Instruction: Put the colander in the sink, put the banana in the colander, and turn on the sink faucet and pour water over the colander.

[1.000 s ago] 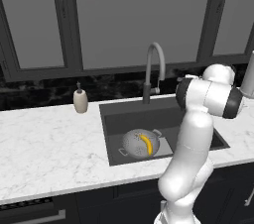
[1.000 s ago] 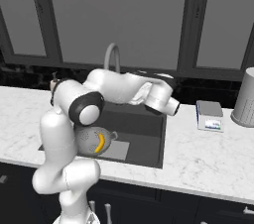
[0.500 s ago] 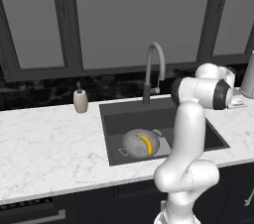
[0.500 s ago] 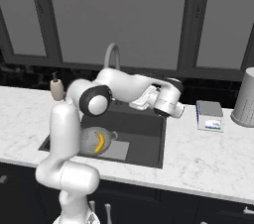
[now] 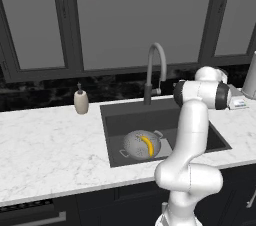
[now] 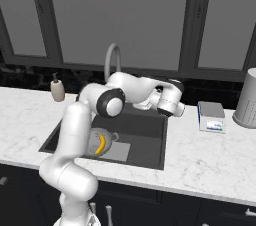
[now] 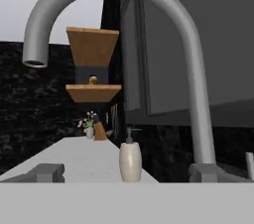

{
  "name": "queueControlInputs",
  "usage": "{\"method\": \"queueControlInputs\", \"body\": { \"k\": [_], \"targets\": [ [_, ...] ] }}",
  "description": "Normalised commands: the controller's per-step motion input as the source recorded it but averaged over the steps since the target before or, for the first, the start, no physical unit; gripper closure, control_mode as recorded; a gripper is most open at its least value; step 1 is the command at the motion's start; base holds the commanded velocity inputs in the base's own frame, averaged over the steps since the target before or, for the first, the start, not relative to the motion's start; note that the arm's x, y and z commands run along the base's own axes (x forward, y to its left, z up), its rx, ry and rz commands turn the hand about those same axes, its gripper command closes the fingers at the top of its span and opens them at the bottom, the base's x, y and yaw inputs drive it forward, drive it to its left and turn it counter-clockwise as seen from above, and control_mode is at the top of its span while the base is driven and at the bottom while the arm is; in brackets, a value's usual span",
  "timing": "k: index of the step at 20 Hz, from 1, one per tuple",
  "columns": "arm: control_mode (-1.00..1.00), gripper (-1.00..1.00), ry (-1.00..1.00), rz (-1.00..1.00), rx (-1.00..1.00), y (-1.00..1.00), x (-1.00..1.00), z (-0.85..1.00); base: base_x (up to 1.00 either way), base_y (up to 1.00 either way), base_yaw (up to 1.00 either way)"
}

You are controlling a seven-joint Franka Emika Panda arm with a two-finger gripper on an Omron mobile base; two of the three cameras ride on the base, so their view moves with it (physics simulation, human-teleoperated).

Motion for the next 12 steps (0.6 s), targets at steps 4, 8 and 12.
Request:
{"method": "queueControlInputs", "body": {
  "k": [4, 8, 12],
  "targets": [
    [-1.00, -1.00, 0.00, 0.00, -0.13, 0.16, 0.44, 0.00, 0.00, 0.00, 0.00],
    [-1.00, -1.00, 0.00, -0.05, -0.20, 0.19, 0.45, -0.08, 0.00, 0.00, 0.00],
    [-1.00, -1.00, -0.02, -0.11, -0.23, 0.37, 0.33, -0.20, 0.00, 0.00, 0.00]
  ]
}}
